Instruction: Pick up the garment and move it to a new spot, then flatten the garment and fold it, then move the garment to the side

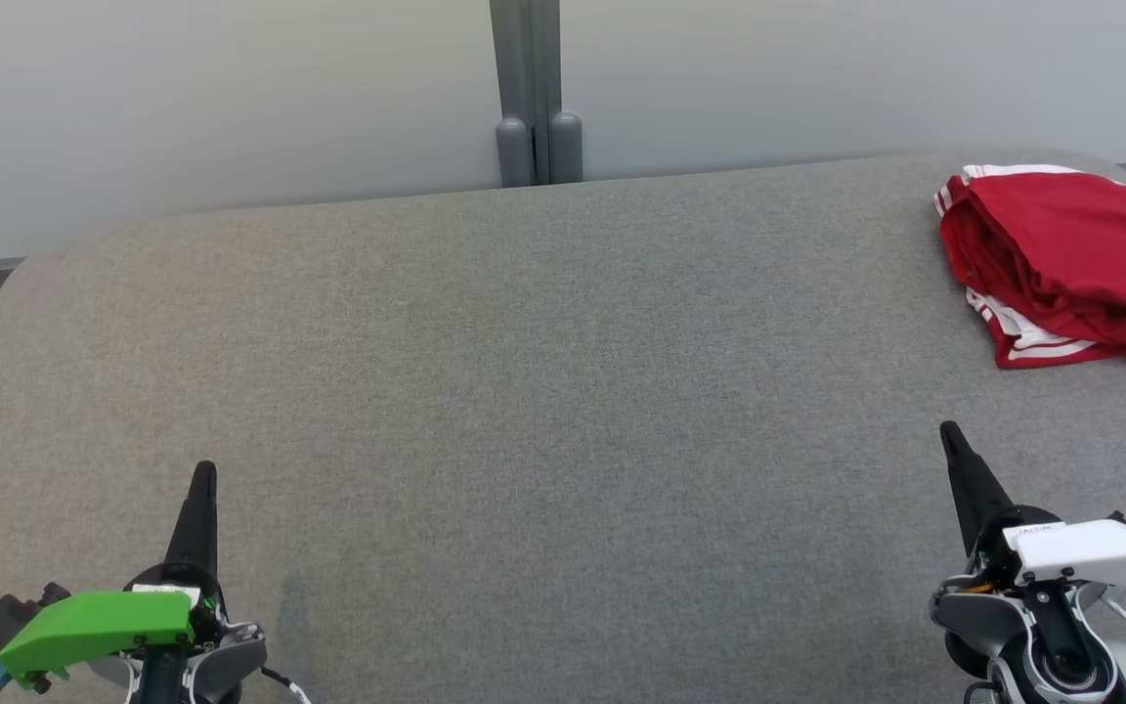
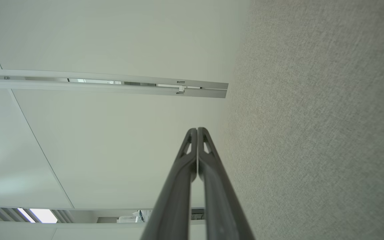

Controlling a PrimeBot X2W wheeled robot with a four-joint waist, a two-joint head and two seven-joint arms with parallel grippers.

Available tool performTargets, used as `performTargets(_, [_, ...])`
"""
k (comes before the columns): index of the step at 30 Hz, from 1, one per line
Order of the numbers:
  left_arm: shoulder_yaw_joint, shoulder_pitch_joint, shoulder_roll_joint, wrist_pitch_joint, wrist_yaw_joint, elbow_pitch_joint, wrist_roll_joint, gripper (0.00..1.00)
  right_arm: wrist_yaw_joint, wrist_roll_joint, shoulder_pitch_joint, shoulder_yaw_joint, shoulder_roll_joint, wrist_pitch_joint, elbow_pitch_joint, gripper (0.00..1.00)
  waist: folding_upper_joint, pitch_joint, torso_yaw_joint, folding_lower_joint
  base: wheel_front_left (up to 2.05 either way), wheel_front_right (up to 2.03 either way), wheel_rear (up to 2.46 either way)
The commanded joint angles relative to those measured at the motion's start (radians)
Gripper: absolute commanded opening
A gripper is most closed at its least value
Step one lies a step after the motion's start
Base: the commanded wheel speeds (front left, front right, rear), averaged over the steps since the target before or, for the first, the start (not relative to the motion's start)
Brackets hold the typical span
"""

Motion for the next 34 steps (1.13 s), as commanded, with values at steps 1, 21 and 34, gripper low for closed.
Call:
performTargets(1, [0.006, -0.022, 0.004, 0.007, -0.007, 0.001, -0.025, 0.00, 0.001, 0.020, -0.016, -0.006, 0.000, 0.007, 0.002, 0.00, 0.0000, 0.000, 0.000, 0.0000, 0.00, 0.00, 0.00])
performTargets(21, [0.029, -0.042, -0.002, 0.039, -0.017, 0.019, -0.118, 0.00, 0.001, 0.106, -0.021, -0.029, 0.006, 0.037, 0.012, 0.00, 0.0000, 0.000, 0.004, 0.0000, 0.00, 0.00, 0.00])
performTargets(34, [0.034, -0.042, -0.006, 0.044, -0.017, 0.019, -0.110, 0.00, 0.001, 0.100, -0.021, -0.034, 0.010, 0.041, 0.012, 0.00, 0.0000, 0.000, 0.004, 0.0000, 0.00, 0.00, 0.00])
